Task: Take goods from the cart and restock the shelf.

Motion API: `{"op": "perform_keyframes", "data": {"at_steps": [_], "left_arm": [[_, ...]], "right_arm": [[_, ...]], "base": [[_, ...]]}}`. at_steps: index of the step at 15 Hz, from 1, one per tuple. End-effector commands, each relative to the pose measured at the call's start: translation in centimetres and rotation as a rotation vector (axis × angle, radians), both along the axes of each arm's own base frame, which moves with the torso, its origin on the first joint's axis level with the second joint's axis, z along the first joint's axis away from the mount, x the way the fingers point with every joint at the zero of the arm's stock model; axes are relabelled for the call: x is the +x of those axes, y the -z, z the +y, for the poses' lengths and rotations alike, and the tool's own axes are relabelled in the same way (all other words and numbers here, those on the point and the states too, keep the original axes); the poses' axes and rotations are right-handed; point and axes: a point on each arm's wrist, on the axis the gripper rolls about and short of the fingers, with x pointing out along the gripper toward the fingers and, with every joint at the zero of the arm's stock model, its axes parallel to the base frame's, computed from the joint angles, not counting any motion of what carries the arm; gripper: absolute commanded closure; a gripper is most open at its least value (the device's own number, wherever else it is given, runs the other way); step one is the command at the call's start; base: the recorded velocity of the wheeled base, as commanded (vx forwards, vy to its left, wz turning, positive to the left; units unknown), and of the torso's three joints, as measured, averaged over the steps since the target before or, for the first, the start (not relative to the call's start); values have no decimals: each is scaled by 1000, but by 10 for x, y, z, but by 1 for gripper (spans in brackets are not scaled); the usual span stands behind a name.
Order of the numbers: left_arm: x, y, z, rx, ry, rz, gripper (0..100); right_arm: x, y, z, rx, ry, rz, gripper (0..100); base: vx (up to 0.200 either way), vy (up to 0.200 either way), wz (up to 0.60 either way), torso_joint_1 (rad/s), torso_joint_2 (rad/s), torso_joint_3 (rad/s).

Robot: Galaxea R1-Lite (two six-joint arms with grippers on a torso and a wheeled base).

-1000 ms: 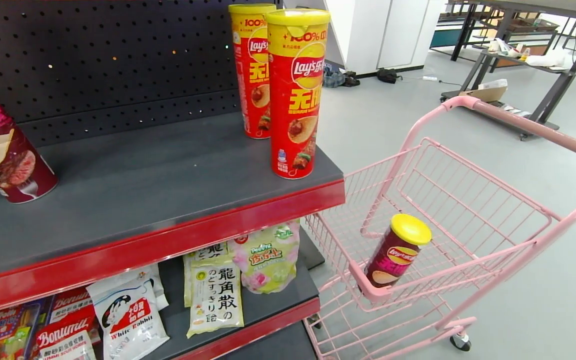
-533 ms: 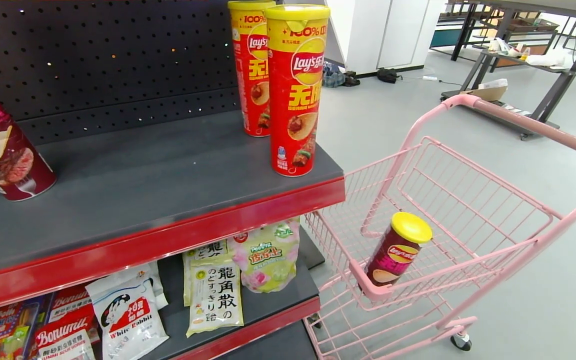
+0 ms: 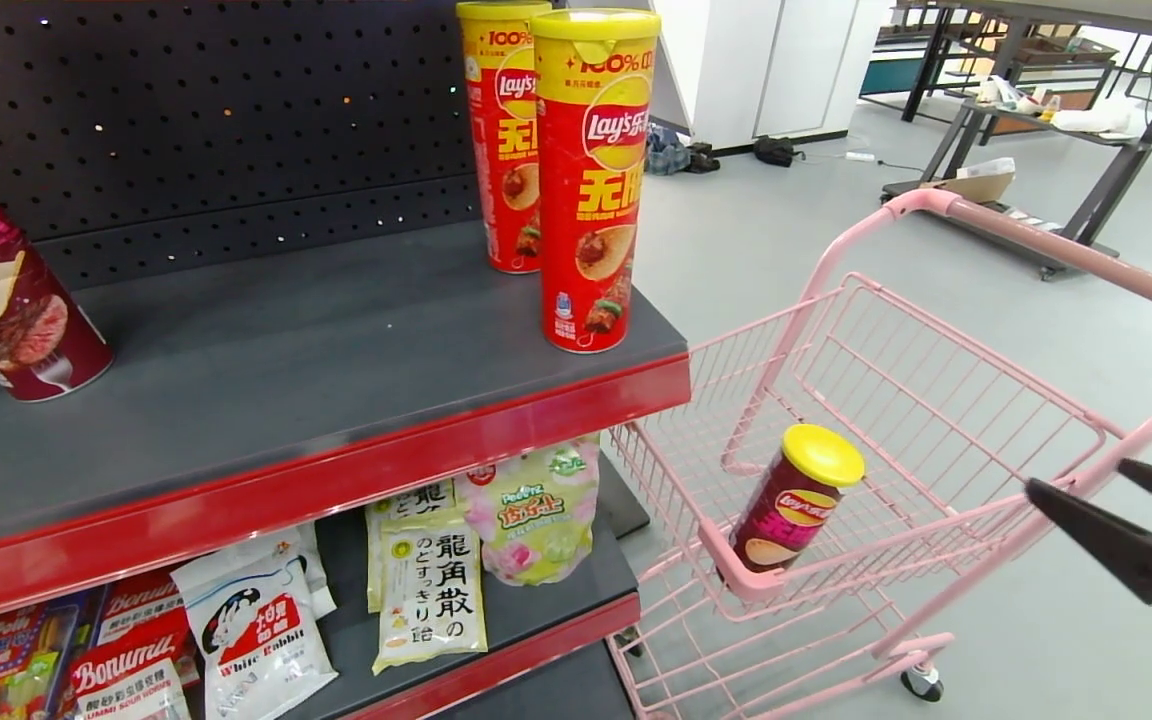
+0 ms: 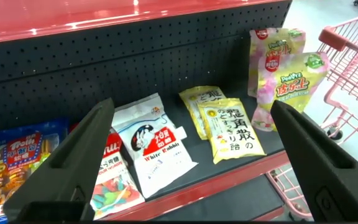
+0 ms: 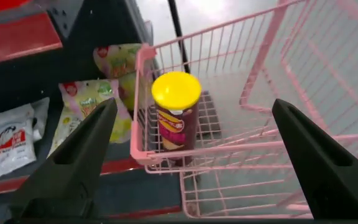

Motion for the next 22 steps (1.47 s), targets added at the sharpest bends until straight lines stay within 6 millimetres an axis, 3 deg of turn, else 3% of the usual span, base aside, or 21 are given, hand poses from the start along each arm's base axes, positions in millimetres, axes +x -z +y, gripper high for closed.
{"op": "perform_keyframes", "data": {"at_steps": [1,5,10,16,22], "left_arm": [[0,0,0,0,-1,1,0],[0,0,0,0,-1,1,0],[0,0,0,3,-2,-1,0],[0,0,0,3,-4,-1,0],[0,0,0,3,-4,-1,0]], "right_arm": [[64,62,28,-26,-100,279,0],[92,64,37,48,-86,320,0],[101,75,43,34,-96,369,0],[132,100,53,39,-101,357,0],[154,110,67,40,-127,337,0]], "base": [[0,0,0,0,0,0],[0,0,0,0,0,0],[0,0,0,0,0,0],[0,0,0,0,0,0],[0,0,0,0,0,0]]}}
